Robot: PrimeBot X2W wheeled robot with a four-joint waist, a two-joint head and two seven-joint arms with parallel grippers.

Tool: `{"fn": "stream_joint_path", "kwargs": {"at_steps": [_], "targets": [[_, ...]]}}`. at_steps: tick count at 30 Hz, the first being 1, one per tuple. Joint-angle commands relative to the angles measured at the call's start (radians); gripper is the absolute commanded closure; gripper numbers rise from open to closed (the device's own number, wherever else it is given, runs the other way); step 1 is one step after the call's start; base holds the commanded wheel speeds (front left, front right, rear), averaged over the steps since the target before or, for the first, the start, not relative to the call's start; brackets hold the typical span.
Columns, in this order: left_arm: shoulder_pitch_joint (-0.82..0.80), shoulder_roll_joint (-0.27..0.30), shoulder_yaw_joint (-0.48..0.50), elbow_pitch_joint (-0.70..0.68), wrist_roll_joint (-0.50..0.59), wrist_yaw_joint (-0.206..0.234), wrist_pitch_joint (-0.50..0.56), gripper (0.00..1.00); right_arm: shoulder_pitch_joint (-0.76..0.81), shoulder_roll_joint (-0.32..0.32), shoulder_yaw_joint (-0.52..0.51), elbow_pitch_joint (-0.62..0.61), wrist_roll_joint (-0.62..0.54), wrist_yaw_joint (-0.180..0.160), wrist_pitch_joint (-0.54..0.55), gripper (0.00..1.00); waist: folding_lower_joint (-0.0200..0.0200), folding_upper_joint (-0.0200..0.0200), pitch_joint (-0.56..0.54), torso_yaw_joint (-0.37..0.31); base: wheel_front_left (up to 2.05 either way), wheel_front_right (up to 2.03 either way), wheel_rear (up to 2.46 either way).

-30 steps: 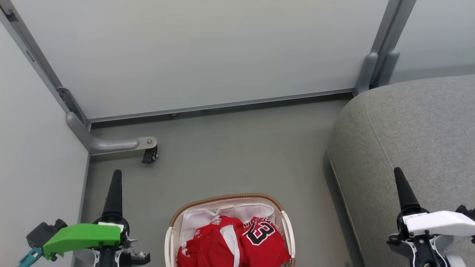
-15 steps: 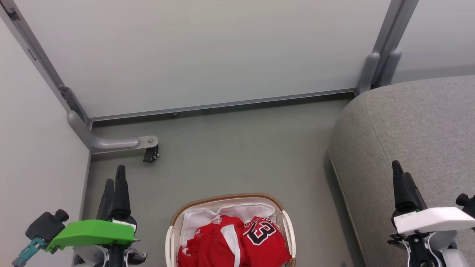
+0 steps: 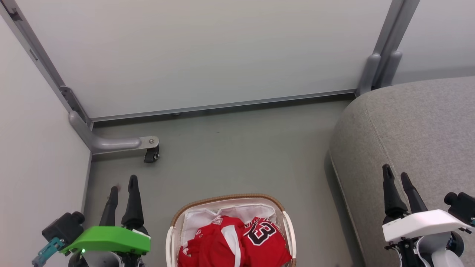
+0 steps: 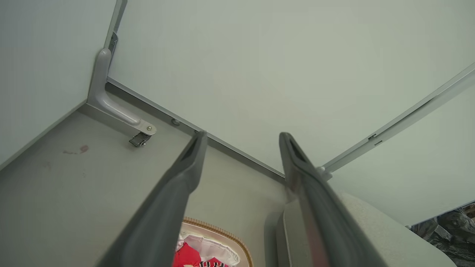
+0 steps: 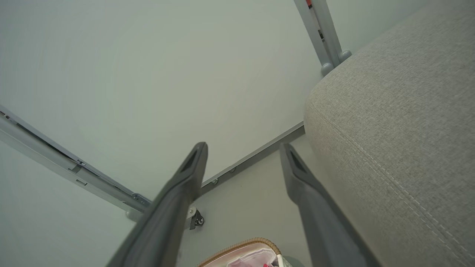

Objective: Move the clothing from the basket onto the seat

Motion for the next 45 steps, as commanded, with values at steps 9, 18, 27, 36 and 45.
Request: {"fn": "stream_joint_path", "kwargs": {"at_steps": [9,18,27,36,45], "targets": [[0.011,0.007,-0.006,0.023,0.12,0.003,-0.032,0.0,0.007,-0.008,0.004,0.001,-0.138,0.0,-0.035,0.0,0.0,0.0,-0.002,0.003,0.0,0.0,0.0],[0.021,0.008,-0.017,0.041,0.201,0.001,-0.055,0.0,0.016,-0.009,0.01,0.004,-0.236,0.0,-0.057,0.0,0.0,0.0,-0.003,0.005,0.0,0.0,0.0],[0.025,0.009,-0.025,0.056,0.269,0.0,-0.076,0.0,0.023,-0.01,0.013,0.002,-0.322,0.0,-0.079,0.0,0.0,0.0,-0.002,0.01,0.0,0.0,0.0],[0.028,0.01,-0.028,0.063,0.335,0.003,-0.096,0.0,0.023,-0.011,0.013,0.003,-0.403,0.0,-0.099,0.0,0.0,0.0,0.002,0.011,0.0,0.0,0.0],[0.03,0.011,-0.034,0.073,0.396,0.003,-0.115,0.0,0.027,-0.012,0.01,0.005,-0.476,0.0,-0.117,0.0,0.0,0.0,0.003,0.014,0.0,0.0,0.0]]}}
